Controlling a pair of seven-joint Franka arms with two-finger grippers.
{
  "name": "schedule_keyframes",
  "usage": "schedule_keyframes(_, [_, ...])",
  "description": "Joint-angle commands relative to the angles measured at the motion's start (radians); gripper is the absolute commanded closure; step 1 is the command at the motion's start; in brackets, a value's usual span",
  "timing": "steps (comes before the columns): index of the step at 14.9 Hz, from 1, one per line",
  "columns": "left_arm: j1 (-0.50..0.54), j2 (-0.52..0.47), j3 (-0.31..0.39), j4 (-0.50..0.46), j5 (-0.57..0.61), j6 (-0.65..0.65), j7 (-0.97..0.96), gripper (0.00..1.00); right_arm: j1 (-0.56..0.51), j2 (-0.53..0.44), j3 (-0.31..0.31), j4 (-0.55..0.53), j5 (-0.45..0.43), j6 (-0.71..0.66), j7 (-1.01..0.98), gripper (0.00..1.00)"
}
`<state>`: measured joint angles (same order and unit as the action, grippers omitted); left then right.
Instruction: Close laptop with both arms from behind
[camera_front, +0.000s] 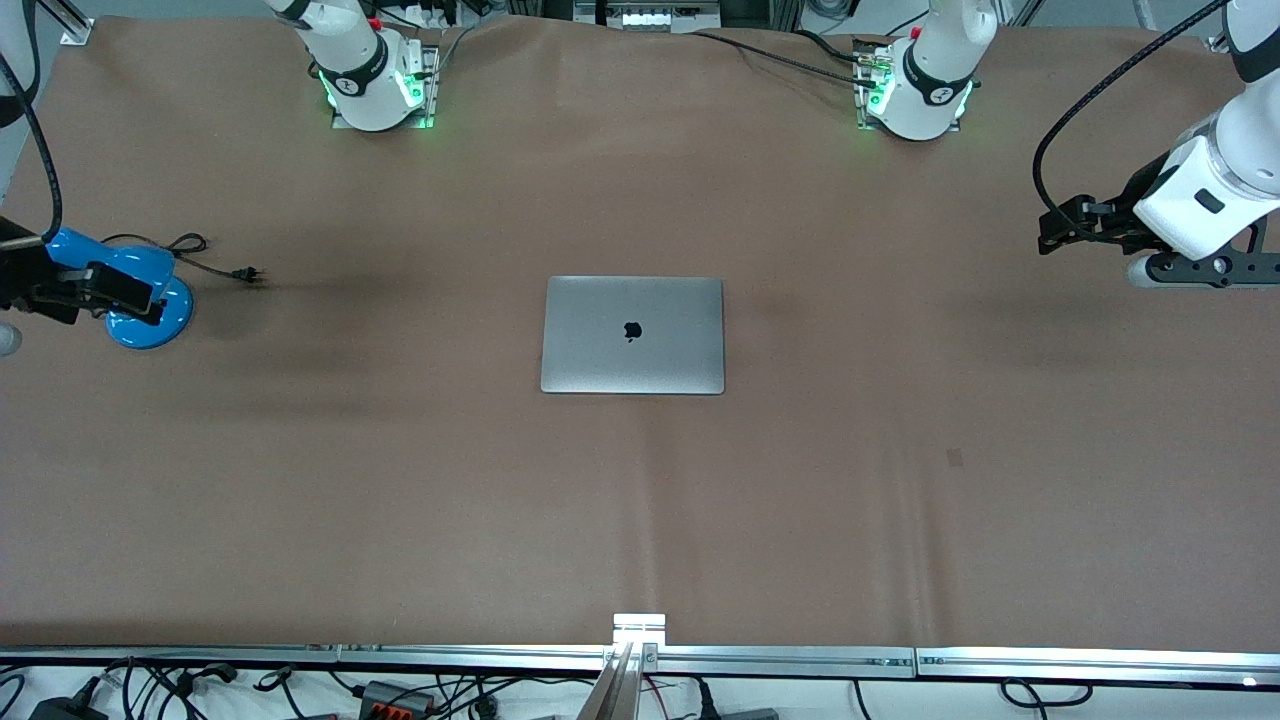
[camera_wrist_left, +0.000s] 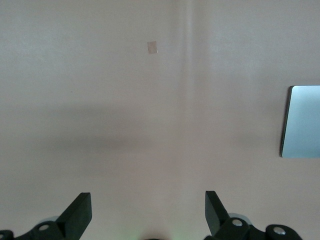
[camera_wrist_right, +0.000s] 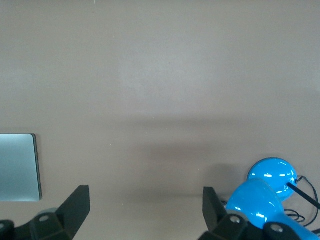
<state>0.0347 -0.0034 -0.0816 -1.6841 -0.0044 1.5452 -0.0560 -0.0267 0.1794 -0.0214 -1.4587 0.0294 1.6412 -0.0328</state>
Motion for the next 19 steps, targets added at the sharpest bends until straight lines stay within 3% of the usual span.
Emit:
schedule_keyframes(1, [-0.010, -0.018, 0.003, -0.012, 0.021, 0.010, 0.001, 0.00, -0.015, -0.046, 0.026, -0.055, -0.017, 0.025, 0.007, 0.00])
schedule_keyframes(8, [-0.007, -0.018, 0.005, -0.012, 0.015, 0.006, -0.001, 0.00, 0.030, -0.051, -0.011, -0.057, -0.034, 0.043, -0.004, 0.00])
schedule_keyframes(13, [-0.004, -0.018, 0.005, -0.012, 0.014, 0.004, -0.001, 0.00, 0.025, -0.070, -0.011, -0.072, -0.039, -0.018, -0.001, 0.00])
schedule_keyframes(16, [-0.004, -0.018, 0.005, -0.012, 0.014, -0.002, -0.001, 0.00, 0.025, -0.122, -0.011, -0.158, -0.040, 0.018, 0.007, 0.00])
schedule_keyframes(19, [-0.004, -0.018, 0.005, -0.012, 0.012, -0.002, -0.001, 0.00, 0.025, -0.217, -0.009, -0.323, -0.039, 0.127, 0.013, 0.00])
